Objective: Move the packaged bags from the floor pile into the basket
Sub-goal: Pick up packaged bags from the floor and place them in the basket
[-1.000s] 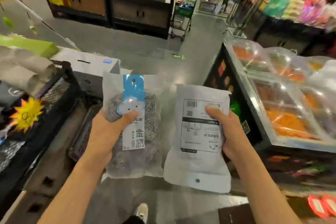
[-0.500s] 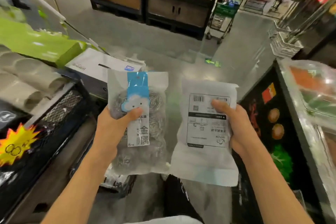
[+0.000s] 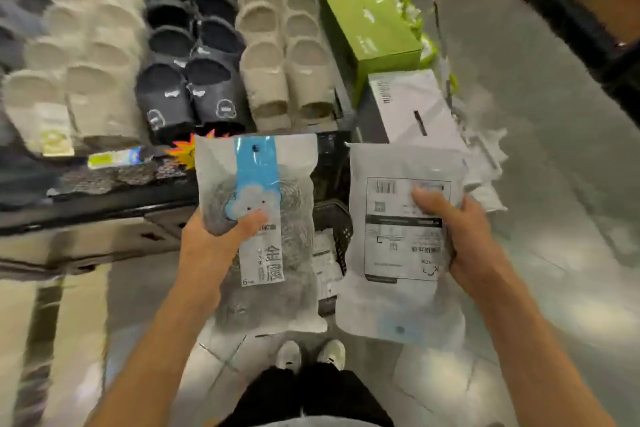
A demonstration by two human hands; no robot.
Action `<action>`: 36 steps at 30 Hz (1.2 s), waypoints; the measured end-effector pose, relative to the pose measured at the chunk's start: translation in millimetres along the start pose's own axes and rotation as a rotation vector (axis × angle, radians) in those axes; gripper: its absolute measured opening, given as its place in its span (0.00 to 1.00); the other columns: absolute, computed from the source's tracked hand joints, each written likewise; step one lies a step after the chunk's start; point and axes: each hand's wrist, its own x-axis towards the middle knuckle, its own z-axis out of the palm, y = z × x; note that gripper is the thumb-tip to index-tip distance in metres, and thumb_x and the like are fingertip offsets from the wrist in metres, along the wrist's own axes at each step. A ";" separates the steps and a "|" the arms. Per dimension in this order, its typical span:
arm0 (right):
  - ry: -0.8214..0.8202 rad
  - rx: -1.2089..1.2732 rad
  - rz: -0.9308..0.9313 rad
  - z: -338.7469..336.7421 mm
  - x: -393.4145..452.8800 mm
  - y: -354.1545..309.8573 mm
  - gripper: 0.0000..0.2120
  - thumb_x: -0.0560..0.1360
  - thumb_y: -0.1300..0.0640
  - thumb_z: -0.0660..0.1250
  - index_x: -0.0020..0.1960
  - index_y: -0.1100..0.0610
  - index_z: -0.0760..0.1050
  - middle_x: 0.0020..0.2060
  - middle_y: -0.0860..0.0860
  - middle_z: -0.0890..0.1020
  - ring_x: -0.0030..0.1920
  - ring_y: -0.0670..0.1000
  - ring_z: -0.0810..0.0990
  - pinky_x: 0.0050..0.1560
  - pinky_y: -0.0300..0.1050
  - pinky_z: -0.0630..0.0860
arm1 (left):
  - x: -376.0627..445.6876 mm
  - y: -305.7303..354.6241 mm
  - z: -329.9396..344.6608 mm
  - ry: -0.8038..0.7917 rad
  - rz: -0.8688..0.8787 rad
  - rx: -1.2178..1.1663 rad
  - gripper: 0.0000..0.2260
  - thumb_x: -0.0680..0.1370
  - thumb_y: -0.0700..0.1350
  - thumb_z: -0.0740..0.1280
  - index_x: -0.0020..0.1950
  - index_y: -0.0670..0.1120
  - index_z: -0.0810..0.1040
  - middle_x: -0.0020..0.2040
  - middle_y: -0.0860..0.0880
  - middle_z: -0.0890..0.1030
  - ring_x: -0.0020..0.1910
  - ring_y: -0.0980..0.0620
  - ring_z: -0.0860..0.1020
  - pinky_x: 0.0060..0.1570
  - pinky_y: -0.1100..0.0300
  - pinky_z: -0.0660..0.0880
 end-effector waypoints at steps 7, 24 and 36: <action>-0.261 -0.154 0.136 53.6 88.5 60.1 0.14 0.76 0.57 0.72 0.61 0.59 0.82 0.52 0.57 0.89 0.51 0.58 0.89 0.51 0.55 0.86 | 4.6 -77.0 -57.1 0.259 -0.211 -0.048 0.25 0.69 0.45 0.79 0.65 0.46 0.81 0.51 0.46 0.89 0.45 0.47 0.88 0.35 0.55 0.84; -0.346 -0.176 0.374 75.6 295.2 458.6 0.16 0.79 0.60 0.69 0.65 0.62 0.79 0.55 0.59 0.88 0.55 0.59 0.88 0.52 0.56 0.86 | 216.8 -444.6 -72.8 0.253 -0.351 -0.051 0.28 0.64 0.46 0.79 0.64 0.45 0.82 0.50 0.48 0.89 0.47 0.48 0.88 0.45 0.50 0.86; -0.210 -0.764 0.212 94.7 366.9 614.6 0.33 0.70 0.39 0.78 0.68 0.54 0.72 0.57 0.51 0.85 0.60 0.56 0.83 0.64 0.61 0.79 | 261.8 -550.7 -89.8 0.268 -0.444 -0.018 0.21 0.72 0.41 0.78 0.65 0.46 0.81 0.54 0.47 0.88 0.52 0.47 0.88 0.53 0.47 0.84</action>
